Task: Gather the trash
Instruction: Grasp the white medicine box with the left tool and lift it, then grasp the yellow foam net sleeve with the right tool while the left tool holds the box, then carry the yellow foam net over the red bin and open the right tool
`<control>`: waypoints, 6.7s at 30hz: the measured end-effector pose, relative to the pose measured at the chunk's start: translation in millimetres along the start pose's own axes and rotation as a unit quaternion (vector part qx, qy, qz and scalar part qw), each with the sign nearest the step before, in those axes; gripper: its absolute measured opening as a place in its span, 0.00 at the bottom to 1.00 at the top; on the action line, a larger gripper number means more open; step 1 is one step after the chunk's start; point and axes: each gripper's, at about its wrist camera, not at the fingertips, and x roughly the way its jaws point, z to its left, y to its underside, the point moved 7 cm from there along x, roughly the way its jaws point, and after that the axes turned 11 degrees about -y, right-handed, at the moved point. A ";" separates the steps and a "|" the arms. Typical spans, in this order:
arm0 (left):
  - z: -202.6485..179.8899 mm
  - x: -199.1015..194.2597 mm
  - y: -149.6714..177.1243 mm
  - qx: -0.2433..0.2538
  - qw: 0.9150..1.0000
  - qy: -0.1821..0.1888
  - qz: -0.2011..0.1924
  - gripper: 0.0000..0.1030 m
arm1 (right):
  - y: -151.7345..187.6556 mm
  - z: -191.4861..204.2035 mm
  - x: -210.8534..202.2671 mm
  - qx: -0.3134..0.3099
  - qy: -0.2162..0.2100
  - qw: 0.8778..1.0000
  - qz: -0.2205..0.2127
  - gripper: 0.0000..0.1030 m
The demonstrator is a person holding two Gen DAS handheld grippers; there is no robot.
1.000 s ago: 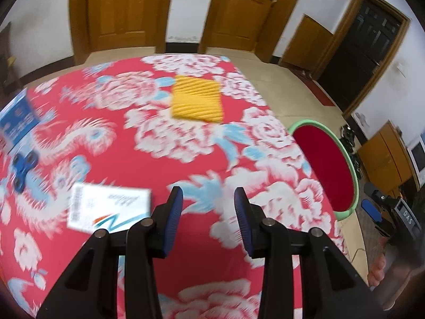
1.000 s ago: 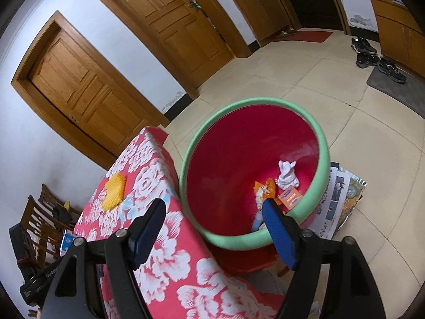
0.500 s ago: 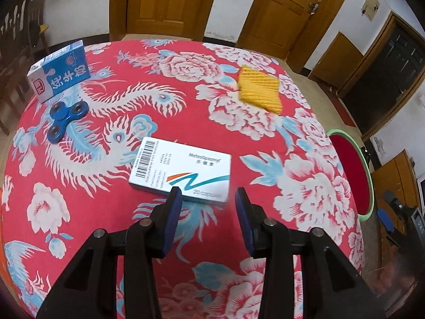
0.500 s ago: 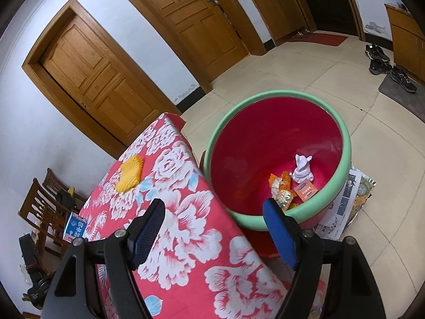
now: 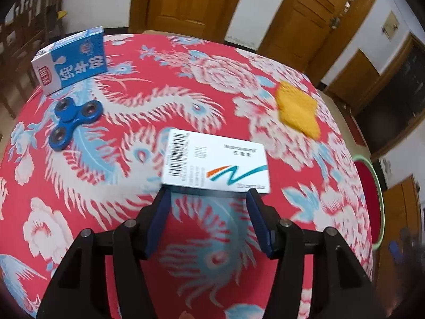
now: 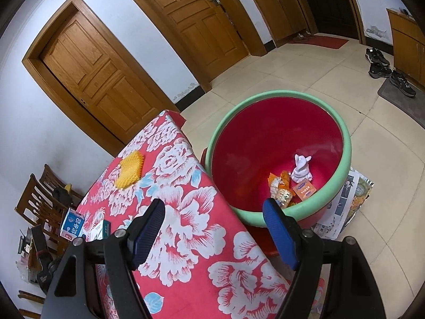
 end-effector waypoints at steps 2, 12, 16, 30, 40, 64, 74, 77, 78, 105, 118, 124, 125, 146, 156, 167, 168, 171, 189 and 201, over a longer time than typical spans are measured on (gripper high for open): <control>5.7 1.8 -6.2 -0.006 1.000 -0.008 -0.004 0.60 | 0.3 -1.0 0.6 0.001 0.001 1.000 0.001 0.76; 27.8 13.2 -43.3 -0.034 0.998 -0.037 -0.024 0.61 | 2.2 -3.6 4.7 0.002 0.008 1.000 0.008 0.76; 22.5 18.4 -56.4 0.000 0.999 -0.041 -0.028 0.61 | 1.8 -5.0 5.4 0.002 0.011 1.000 0.009 0.76; 43.9 41.7 -75.3 0.031 0.991 -0.128 -0.029 0.61 | 2.9 -4.6 6.1 0.001 0.014 1.000 0.012 0.76; 43.7 20.2 -32.5 0.048 0.994 -0.100 -0.024 0.61 | 4.0 -1.1 6.8 -0.001 0.010 1.000 0.012 0.76; -39.2 0.5 -0.7 0.149 0.989 0.013 -0.017 0.61 | 12.2 13.8 18.3 -0.018 0.009 0.999 0.028 0.76; -40.4 9.8 -6.6 0.155 0.988 0.016 -0.012 0.51 | 12.7 30.5 31.3 -0.043 0.009 0.998 0.044 0.76; -39.3 9.0 -15.6 0.151 0.988 0.014 -0.021 0.51 | 11.4 39.5 37.8 -0.055 0.008 0.997 0.051 0.76; -38.6 8.1 -21.2 0.148 0.988 0.012 -0.027 0.51 | 10.9 42.9 40.4 -0.060 0.007 0.997 0.054 0.76; 2.4 47.7 -92.1 0.064 0.995 -0.036 -0.068 0.51 | -4.0 142.9 191.8 -0.143 0.007 0.980 0.139 0.76; 4.8 51.0 -91.7 0.063 0.994 -0.040 -0.075 0.51 | -7.8 148.6 244.3 -0.166 0.044 0.977 0.127 0.67; 4.4 50.9 -91.4 0.064 0.994 -0.040 -0.076 0.51 | -3.0 156.9 248.6 -0.190 0.034 0.972 0.132 0.41; 4.4 50.9 -91.3 0.064 0.994 -0.040 -0.076 0.51 | -2.0 158.1 248.3 -0.191 0.031 0.972 0.133 0.39; -2.9 40.3 -89.9 0.068 0.994 -0.018 -0.084 0.51 | -12.8 153.6 154.8 -0.168 -0.012 0.984 0.061 0.15; -20.1 24.7 -83.5 0.089 0.992 0.001 -0.090 0.51 | -26.8 99.7 91.4 -0.130 0.026 0.991 0.021 0.16; -64.7 -4.6 -65.4 0.127 0.987 0.044 -0.085 0.51 | -37.2 33.6 33.8 -0.073 0.063 0.995 -0.025 0.16; -69.9 -7.4 -63.3 0.132 0.986 0.048 -0.085 0.51 | -37.8 29.2 31.2 -0.068 0.064 0.995 -0.027 0.16; -85.6 -14.2 -57.1 0.145 0.984 0.060 -0.084 0.51 | -40.4 13.7 21.6 -0.054 0.069 0.996 -0.036 0.16; -175.4 -36.2 -12.9 0.222 0.966 0.117 -0.057 0.51 | -38.4 -59.1 -2.4 0.011 0.087 0.995 -0.053 0.16; -224.2 -38.2 11.0 0.268 0.953 0.134 -0.048 0.51 | -35.0 -87.1 -2.5 0.046 0.079 0.995 -0.042 0.24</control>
